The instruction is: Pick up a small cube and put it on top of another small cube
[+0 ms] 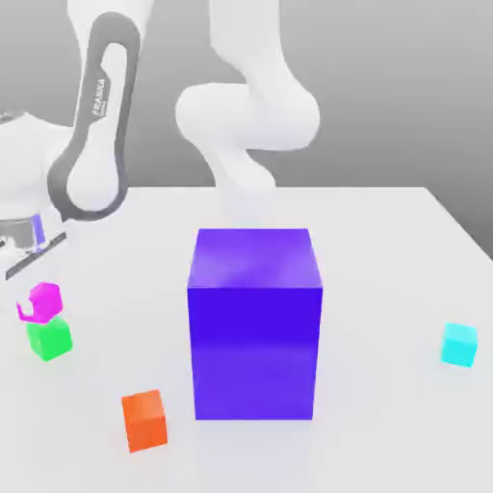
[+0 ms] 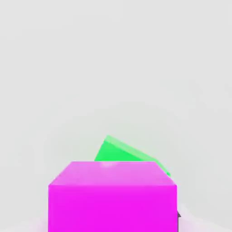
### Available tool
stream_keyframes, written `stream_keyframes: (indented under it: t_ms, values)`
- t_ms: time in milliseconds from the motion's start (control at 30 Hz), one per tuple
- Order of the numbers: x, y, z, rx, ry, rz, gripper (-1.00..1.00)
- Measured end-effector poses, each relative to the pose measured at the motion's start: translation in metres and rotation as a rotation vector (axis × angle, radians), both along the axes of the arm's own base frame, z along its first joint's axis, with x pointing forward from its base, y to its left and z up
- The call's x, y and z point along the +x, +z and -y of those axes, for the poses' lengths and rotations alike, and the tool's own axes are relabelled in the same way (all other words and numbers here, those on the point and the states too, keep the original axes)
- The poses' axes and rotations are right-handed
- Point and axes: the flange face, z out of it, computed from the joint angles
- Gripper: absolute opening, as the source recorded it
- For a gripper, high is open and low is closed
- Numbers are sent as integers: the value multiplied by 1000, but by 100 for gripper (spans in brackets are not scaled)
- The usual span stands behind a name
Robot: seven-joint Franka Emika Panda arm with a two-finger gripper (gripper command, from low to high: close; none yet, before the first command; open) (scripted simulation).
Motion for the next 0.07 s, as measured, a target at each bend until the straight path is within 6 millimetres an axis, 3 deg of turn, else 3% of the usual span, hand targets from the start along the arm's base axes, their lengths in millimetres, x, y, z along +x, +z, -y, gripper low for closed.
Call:
stream_keyframes:
  t_ms: [67]
  values:
    - [0, 0, 0, 0, 0, 0, 100]
